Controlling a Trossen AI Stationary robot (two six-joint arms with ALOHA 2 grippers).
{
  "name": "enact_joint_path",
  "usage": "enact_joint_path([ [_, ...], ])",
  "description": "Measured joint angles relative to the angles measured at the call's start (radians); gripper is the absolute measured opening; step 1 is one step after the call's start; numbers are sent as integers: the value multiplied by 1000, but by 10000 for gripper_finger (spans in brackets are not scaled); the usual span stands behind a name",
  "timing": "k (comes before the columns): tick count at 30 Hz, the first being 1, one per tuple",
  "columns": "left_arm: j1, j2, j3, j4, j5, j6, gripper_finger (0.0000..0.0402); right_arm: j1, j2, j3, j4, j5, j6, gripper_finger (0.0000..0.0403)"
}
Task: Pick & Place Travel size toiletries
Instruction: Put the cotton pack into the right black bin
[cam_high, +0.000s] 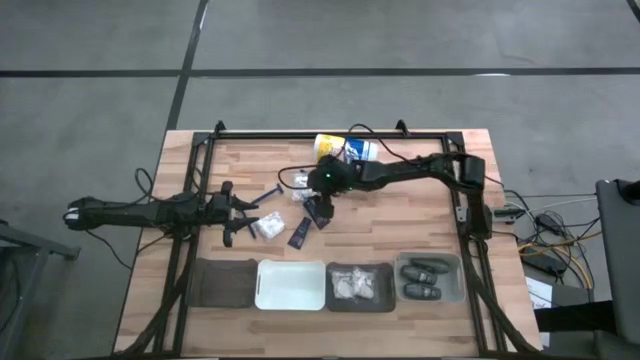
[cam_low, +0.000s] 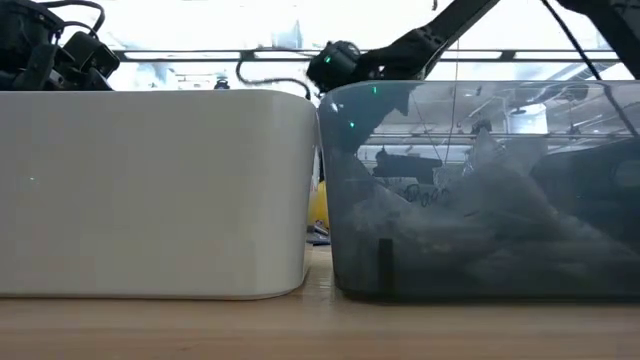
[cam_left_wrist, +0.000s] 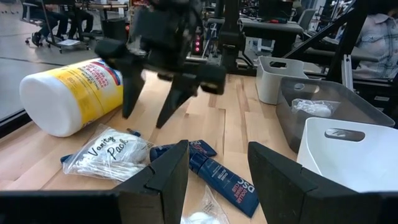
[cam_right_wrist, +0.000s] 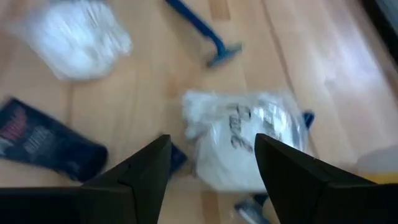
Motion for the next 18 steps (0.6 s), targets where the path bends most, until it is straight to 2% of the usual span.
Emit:
enact_joint_path([
  [10, 0, 1, 0, 0, 0, 0, 171, -19, 76, 55, -33, 0, -14, 220],
  [18, 0, 1, 0, 0, 0, 0, 171, -34, 78, 50, -38, 1, -6, 152],
])
